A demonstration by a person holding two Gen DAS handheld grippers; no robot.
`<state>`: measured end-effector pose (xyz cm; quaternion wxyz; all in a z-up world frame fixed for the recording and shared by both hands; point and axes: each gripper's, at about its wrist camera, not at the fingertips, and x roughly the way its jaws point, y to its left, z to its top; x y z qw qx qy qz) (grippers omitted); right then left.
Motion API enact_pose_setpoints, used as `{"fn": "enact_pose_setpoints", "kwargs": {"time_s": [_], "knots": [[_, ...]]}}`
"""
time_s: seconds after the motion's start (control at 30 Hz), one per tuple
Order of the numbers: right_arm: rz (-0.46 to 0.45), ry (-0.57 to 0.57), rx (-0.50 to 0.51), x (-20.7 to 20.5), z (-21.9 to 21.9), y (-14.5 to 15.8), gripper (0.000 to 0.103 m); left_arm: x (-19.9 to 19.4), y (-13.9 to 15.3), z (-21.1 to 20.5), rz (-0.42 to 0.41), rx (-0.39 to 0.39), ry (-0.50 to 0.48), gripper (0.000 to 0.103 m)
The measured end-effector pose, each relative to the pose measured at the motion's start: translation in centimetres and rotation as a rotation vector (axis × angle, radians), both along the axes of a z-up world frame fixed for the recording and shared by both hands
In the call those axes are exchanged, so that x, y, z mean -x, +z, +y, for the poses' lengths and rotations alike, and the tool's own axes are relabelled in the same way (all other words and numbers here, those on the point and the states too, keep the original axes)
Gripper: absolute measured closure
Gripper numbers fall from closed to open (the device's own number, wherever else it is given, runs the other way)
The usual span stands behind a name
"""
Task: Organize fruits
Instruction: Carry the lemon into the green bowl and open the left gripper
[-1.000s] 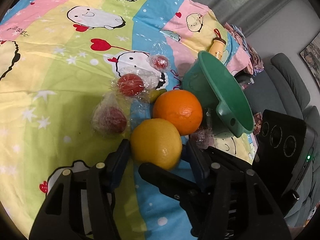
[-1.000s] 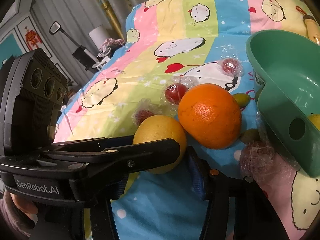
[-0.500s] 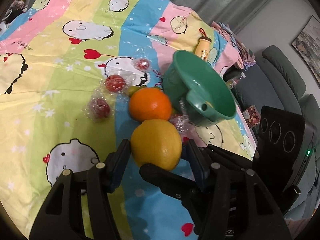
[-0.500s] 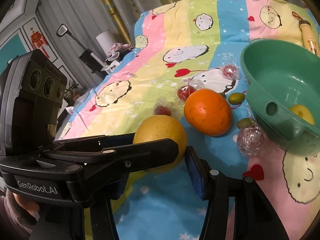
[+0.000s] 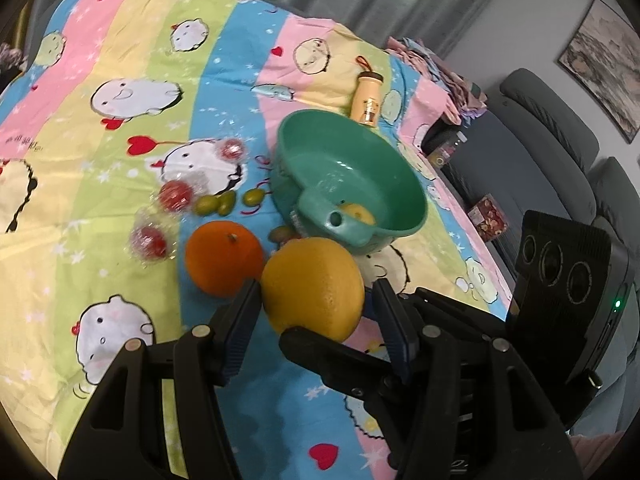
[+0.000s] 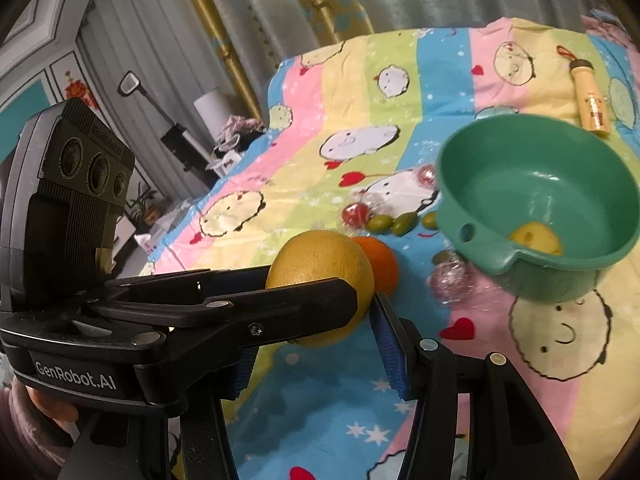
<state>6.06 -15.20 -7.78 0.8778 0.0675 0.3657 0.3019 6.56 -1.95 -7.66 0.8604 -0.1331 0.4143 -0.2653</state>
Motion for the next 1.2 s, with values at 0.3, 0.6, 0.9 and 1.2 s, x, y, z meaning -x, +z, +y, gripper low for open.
{"fn": "enact_pose_setpoints", "kwargs": {"time_s": [0.3, 0.6, 0.9, 1.2], "knots": [[-0.042, -0.054, -0.039, 0.1, -2.9, 1.2, 0.048, -0.8, 1.5, -2.9, -0.035, -0.034, -0.058, 0.047], [-0.066, -0.129, -0.064, -1.3, -6.3, 1.8, 0.048, -3.0, 2.3, -6.5, -0.075, -0.063, -0.135, 0.047], [-0.071, -0.185, -0.055, -4.4, -8.5, 1.8, 0.048, -6.9, 2.0, -8.8, -0.049, -0.048, -0.181, 0.047], [-0.011, -0.207, -0.021, -8.1, -9.6, 0.8, 0.048, -11.1, 0.0, -9.6, 0.072, 0.012, -0.181, 0.046]]}}
